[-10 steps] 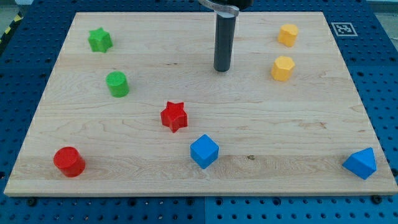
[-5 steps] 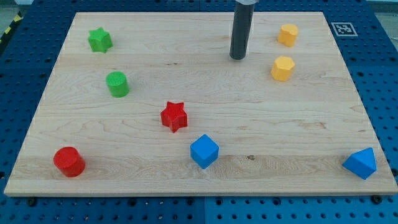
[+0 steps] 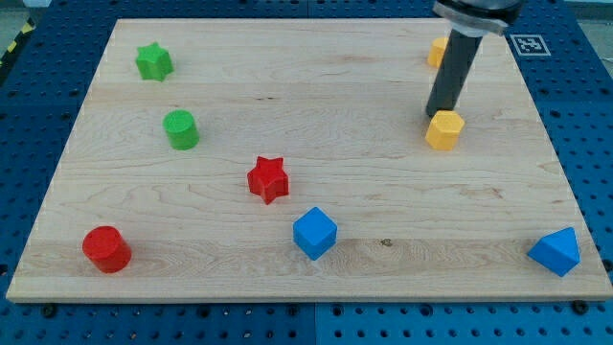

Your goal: Push yellow hexagon closer to the blue triangle

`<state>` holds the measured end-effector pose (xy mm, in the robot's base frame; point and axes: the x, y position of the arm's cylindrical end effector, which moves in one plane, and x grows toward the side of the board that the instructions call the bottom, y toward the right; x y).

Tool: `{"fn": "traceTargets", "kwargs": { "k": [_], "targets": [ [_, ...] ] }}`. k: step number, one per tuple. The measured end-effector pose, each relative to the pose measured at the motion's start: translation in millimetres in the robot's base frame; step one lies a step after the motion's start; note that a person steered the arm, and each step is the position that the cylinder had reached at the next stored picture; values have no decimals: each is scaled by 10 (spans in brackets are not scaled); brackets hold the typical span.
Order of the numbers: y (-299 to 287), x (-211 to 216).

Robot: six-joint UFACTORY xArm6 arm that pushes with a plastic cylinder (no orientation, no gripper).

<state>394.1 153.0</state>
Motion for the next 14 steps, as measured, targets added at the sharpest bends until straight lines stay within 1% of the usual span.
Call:
{"fn": "traceTargets", "kwargs": {
  "k": [1,2,3,4,5,7,8,9,10,11,12,13,14],
  "targets": [
    [-215,40],
    [218,295],
    [287,610],
    [312,721],
    [628,721],
    [981,925],
    [1048,809],
    [1227,947],
    [1282,1042],
    [1303,1294],
    [1303,1330],
    [1252,1228],
    [967,1076]
  ]
}}
